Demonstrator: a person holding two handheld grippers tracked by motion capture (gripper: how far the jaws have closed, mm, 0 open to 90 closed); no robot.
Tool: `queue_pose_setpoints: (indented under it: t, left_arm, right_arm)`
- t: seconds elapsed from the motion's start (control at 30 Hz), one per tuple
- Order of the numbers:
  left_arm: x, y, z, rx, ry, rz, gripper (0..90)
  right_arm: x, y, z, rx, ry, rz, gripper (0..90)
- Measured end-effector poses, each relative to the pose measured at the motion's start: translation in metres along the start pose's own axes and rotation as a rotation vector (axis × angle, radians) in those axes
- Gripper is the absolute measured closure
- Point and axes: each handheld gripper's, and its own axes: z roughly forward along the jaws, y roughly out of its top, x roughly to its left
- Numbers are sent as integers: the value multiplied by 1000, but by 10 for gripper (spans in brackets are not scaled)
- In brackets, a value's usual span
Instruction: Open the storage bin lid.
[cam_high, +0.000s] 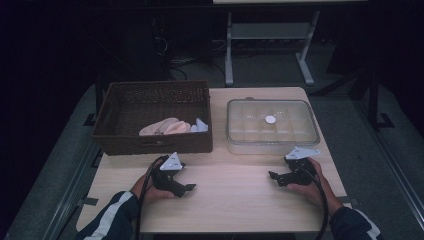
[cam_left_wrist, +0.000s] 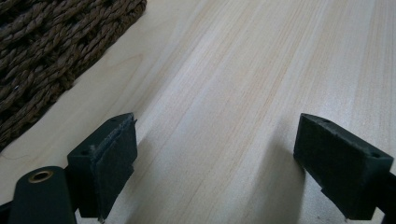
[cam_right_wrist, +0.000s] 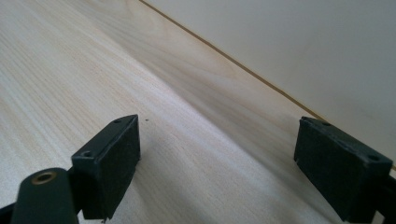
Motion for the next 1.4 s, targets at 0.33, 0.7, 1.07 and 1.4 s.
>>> queue_pose_setpoints:
  t: [0.33, 0.7, 1.07, 1.4]
  left_arm:
    - [-2, -1, -4, 19, 47, -42, 134]
    - [-14, 11, -16, -61, -36, -122, 198]
    - [-36, 97, 22, -207, -13, -157, 194]
    - [-28, 130, 67, -215, 82, -279, 187]
  right_arm:
    - [-3, 3, -1, 31, 25, -29, 142]
    - [12, 29, -26, 12, 126, -101, 240]
    - [-60, 85, -75, -169, -74, -43, 234]
    - [-146, 87, -42, -59, -80, 135, 192]
